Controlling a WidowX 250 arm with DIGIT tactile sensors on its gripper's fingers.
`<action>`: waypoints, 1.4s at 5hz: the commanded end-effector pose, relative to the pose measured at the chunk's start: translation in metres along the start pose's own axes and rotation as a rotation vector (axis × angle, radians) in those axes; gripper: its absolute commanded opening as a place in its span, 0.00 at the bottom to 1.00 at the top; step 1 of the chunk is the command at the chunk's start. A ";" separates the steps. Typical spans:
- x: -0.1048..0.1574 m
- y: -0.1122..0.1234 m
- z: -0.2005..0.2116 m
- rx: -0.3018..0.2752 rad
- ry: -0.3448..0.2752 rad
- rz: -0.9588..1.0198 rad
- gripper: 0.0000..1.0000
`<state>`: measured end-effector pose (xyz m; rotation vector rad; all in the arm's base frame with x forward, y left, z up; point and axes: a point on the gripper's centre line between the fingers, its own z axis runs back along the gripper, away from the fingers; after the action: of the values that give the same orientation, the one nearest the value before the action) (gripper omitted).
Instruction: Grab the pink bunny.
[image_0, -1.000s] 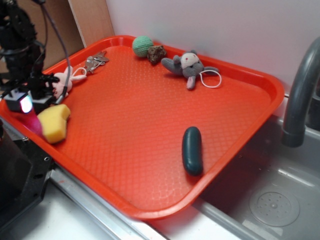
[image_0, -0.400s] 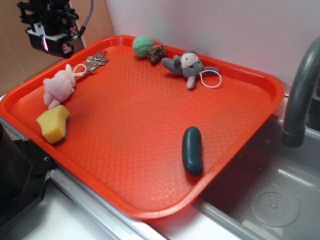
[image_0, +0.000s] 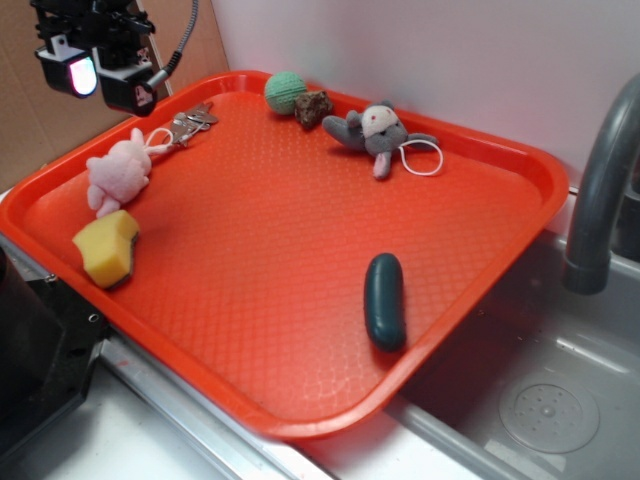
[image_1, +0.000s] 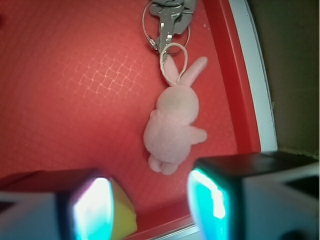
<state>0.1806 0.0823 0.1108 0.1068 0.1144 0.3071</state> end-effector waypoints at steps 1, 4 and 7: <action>0.011 0.018 -0.022 -0.031 -0.101 -0.006 1.00; -0.004 0.024 -0.088 -0.015 0.010 -0.026 1.00; 0.000 -0.001 -0.008 0.062 -0.123 -0.081 0.00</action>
<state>0.1804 0.0806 0.0899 0.1687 0.0598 0.2175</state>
